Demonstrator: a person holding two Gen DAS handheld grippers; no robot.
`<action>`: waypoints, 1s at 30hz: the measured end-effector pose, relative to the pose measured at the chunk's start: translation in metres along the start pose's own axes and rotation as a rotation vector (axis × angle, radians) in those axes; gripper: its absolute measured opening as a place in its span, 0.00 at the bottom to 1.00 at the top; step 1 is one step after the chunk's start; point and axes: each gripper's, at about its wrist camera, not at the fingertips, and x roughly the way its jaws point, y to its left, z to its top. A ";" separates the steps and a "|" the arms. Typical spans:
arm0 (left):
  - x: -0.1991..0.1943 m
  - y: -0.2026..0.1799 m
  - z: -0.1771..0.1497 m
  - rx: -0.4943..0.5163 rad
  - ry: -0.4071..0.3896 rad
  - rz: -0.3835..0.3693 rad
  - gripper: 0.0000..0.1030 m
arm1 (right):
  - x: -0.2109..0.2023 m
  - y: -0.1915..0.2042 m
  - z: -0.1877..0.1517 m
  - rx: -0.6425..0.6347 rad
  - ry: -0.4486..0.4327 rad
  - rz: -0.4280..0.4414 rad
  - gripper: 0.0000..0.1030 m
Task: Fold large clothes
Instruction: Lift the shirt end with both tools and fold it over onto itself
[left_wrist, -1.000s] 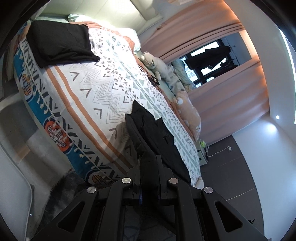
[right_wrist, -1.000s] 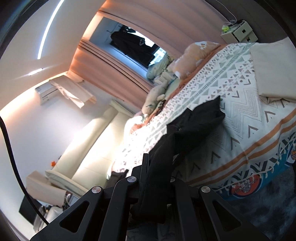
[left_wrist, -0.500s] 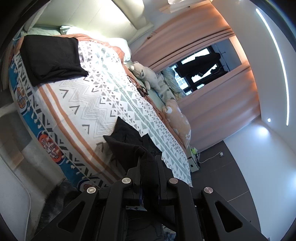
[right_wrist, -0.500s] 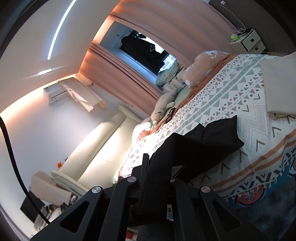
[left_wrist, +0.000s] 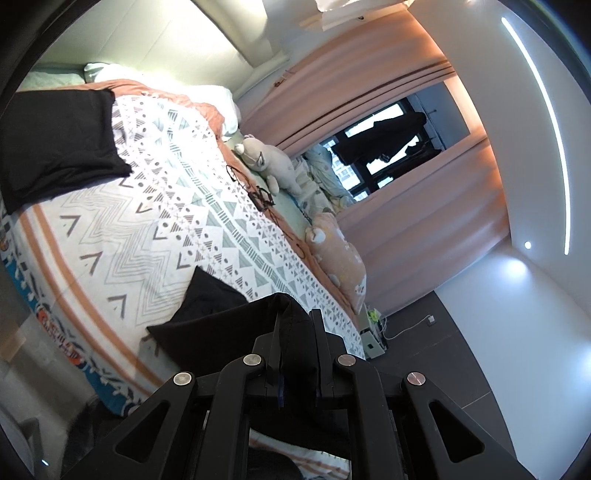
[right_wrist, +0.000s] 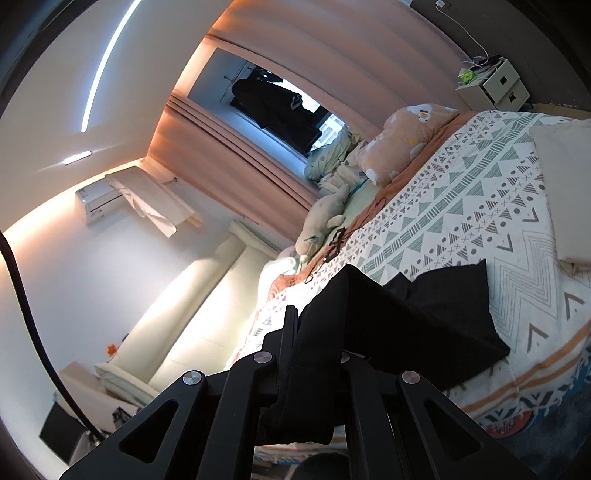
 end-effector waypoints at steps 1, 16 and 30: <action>0.009 0.000 0.004 -0.004 -0.003 0.001 0.10 | 0.006 -0.002 0.004 -0.001 0.003 -0.002 0.04; 0.176 0.015 0.049 -0.047 0.084 0.083 0.10 | 0.127 -0.084 0.051 0.076 0.075 -0.116 0.04; 0.311 0.069 0.055 -0.108 0.191 0.167 0.10 | 0.225 -0.175 0.062 0.181 0.159 -0.260 0.04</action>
